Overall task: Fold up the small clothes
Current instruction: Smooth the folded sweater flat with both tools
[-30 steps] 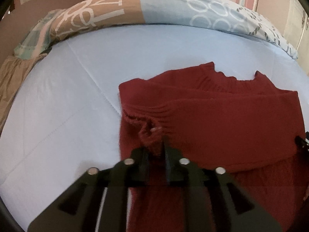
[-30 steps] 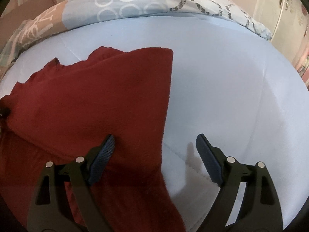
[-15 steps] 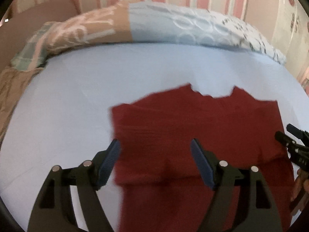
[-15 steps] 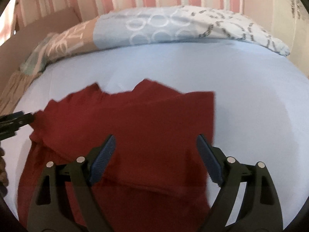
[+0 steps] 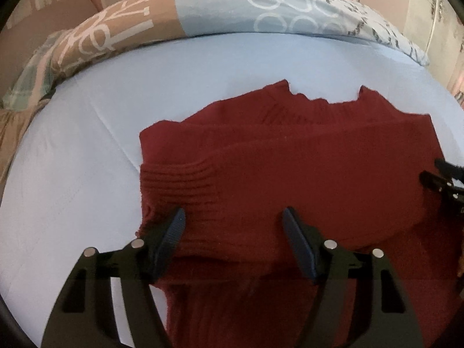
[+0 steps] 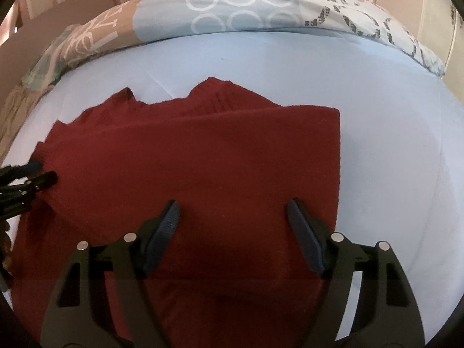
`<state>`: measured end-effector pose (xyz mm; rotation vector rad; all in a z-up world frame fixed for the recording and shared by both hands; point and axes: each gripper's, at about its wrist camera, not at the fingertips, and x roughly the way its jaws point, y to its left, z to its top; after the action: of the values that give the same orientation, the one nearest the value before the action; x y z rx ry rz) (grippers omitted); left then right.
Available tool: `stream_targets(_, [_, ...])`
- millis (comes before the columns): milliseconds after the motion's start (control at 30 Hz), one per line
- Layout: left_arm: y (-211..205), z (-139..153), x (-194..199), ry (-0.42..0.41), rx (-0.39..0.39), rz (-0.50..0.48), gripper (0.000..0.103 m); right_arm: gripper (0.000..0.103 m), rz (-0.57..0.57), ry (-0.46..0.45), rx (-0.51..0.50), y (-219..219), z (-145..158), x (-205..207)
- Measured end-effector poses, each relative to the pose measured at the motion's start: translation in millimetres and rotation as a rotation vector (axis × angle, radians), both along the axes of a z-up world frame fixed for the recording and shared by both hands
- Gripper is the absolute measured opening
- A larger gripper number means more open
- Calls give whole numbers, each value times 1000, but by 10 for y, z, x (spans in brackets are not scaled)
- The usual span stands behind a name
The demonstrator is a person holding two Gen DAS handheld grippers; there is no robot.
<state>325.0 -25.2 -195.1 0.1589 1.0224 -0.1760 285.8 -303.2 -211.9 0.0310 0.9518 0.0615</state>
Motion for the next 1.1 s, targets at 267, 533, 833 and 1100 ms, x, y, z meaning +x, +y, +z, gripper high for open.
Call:
stream_targets(267, [-43,74,-72,-19,18,20,70,78,7,-23,3,2,111,-65])
stream_targets(533, [-116,153,-358,-24,23,38,72,80,8,-15,-20,114,164,-362])
stream_targets(833, [-122,33,-407,11,46,46,72,83,2,8,29,60,16,-375])
stream_targets(1100, [-40,417,-880,-40,17,70,86,97,68,-120,95,104,521,-1097])
